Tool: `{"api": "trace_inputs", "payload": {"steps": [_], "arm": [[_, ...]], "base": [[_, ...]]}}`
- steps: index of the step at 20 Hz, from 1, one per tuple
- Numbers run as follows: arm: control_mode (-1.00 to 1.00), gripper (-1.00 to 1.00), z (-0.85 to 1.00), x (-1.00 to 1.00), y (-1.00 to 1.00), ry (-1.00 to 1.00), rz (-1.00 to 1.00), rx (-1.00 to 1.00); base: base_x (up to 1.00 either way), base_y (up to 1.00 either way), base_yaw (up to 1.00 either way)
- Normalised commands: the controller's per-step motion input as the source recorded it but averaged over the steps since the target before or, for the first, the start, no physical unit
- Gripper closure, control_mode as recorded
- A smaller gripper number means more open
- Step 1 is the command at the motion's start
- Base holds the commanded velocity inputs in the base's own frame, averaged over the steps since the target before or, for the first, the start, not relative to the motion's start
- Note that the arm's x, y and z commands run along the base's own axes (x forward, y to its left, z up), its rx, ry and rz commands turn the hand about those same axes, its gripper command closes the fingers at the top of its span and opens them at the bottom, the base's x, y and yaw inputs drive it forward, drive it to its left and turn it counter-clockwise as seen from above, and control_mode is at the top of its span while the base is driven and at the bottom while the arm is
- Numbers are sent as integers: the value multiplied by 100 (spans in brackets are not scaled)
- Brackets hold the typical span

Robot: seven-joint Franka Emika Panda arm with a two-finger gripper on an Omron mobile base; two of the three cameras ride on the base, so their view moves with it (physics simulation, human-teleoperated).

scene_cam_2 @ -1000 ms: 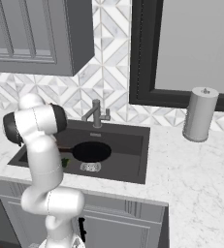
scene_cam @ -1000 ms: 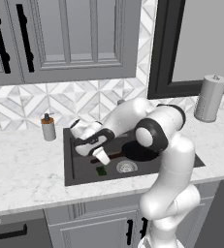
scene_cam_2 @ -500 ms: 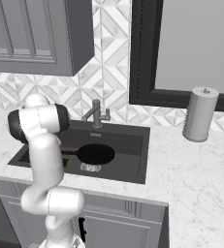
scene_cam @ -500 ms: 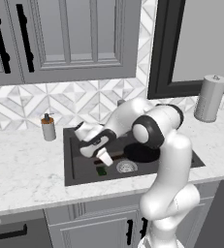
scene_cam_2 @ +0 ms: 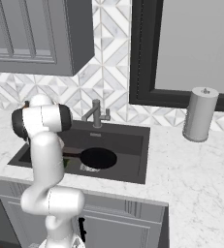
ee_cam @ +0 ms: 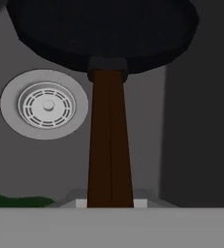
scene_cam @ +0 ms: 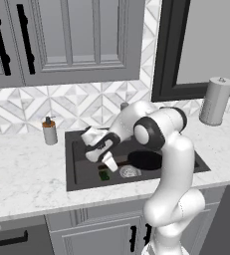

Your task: Pick the pan and sponge and place them into the sink. Then turn on the water.

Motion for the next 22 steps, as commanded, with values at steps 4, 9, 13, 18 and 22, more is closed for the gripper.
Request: {"api": "trace_inputs", "payload": {"steps": [4,9,13,18,22], "arm": [[-100,100,-24,6,0,0,0,21],[-100,100,-35,5,0,0,0,21],[-100,100,-38,9,0,0,0,17],[-100,100,-41,12,0,0,0,17],[-100,100,-32,13,18,0,0,8]], "base": [[0,0,0],[0,0,0],[0,0,0],[0,0,0],[0,0,0]]}}
